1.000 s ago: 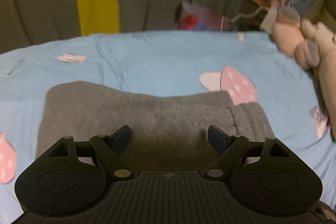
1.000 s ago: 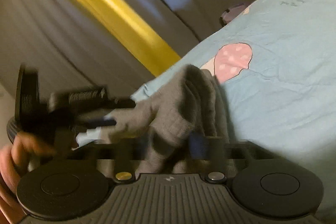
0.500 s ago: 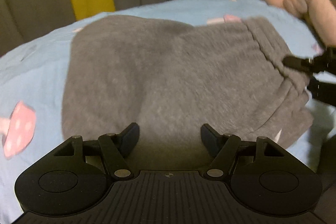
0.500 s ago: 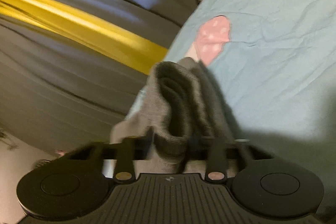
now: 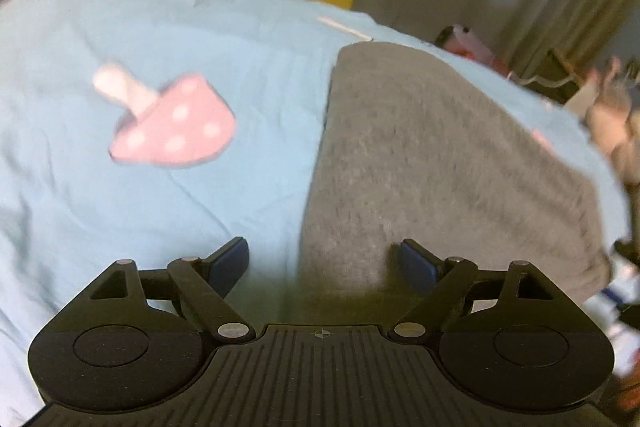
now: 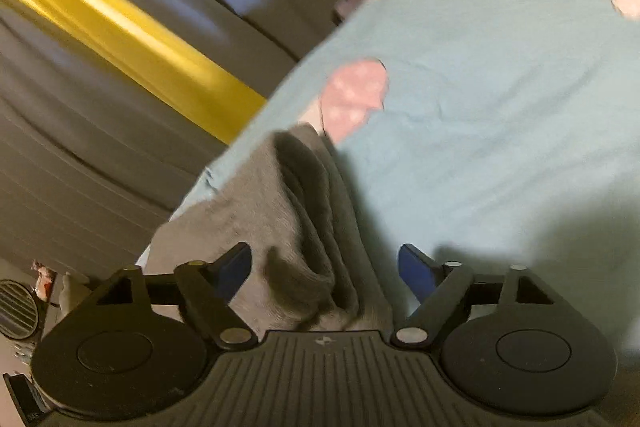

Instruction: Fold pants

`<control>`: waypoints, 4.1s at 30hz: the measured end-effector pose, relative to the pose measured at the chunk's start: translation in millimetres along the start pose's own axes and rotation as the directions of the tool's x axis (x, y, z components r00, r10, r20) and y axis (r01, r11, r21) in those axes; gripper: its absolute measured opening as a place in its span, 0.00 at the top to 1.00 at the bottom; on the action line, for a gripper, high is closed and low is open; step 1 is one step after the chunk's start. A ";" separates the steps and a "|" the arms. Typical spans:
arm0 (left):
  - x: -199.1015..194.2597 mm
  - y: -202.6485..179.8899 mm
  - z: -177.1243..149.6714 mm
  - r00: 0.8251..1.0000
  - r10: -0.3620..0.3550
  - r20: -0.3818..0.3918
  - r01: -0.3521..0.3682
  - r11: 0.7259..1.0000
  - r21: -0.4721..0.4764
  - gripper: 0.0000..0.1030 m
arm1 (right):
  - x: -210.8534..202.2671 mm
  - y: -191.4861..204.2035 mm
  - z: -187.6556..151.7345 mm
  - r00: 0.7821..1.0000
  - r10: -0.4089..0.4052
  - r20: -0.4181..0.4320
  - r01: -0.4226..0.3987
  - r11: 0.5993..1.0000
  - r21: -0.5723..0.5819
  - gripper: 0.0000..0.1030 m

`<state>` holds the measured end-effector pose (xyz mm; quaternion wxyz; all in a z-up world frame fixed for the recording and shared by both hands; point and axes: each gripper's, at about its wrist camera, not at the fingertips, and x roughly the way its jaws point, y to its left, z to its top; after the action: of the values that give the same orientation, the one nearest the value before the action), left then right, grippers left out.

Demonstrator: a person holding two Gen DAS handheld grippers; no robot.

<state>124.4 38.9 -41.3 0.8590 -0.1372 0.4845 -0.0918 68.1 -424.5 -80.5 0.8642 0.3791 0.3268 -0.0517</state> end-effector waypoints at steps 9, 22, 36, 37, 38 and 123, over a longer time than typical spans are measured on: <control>56.9 -19.5 19.7 0.984 -0.122 -0.132 0.133 0.988 0.073 0.11 | 64.2 -15.7 15.3 0.961 0.108 -0.254 -0.106 0.994 0.019 0.04; 118.0 -35.5 57.2 0.955 -0.248 -0.161 0.266 0.958 0.108 0.07 | 105.3 -2.4 18.4 0.922 0.237 -0.306 -0.285 0.951 -0.123 0.26; 89.9 -30.4 46.8 0.963 -0.265 -0.040 0.268 0.956 0.118 0.57 | 92.8 16.7 5.4 0.974 0.100 -0.202 -0.128 0.983 -0.128 0.37; 86.2 -33.6 47.0 0.965 -0.261 -0.031 0.262 0.957 0.126 0.60 | 87.6 21.7 3.4 0.978 0.092 -0.187 -0.120 0.982 -0.145 0.41; 82.0 -36.2 48.4 0.964 -0.264 -0.022 0.265 0.955 0.132 0.62 | 82.7 26.8 3.7 0.980 0.090 -0.177 -0.117 0.982 -0.149 0.43; 94.2 -68.4 -33.8 0.998 0.053 -0.043 -0.042 0.975 0.216 0.05 | 34.1 79.3 -71.5 0.984 -0.180 0.005 0.152 0.812 -0.563 0.81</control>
<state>142.2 -58.1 -111.7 0.8588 -0.0294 0.4956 -0.1266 83.8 -313.7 -87.4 0.9213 0.0795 0.3800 -0.0194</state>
